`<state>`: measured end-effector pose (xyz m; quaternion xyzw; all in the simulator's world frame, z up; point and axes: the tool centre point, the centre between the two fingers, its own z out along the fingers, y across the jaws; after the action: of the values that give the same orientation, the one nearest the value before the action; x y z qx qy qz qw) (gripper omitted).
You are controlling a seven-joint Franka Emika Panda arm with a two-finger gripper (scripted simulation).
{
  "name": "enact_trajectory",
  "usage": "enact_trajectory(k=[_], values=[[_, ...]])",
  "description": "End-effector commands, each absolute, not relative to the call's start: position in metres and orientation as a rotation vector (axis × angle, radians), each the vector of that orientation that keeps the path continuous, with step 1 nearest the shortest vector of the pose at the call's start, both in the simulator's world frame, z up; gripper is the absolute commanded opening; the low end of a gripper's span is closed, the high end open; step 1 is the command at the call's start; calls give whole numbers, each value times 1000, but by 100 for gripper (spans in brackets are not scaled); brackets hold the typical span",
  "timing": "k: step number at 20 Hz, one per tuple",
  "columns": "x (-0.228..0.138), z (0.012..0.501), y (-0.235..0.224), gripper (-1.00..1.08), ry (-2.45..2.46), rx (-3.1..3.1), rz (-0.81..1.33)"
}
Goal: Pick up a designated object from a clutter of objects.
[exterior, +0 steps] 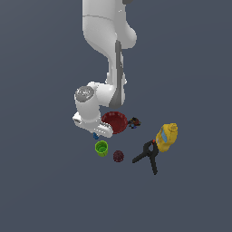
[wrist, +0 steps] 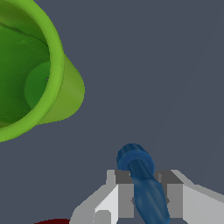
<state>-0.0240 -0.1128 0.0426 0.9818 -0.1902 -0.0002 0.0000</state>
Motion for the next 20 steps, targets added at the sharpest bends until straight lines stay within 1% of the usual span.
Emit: enact_trajectory(k=[1, 5, 10, 20], values=[[-23, 45, -111, -100, -597, 3084, 0], [-19, 55, -104, -100, -597, 3084, 0], [-9, 81, -88, -100, -598, 3084, 0], [25, 163, -34, -100, -598, 3081, 0]])
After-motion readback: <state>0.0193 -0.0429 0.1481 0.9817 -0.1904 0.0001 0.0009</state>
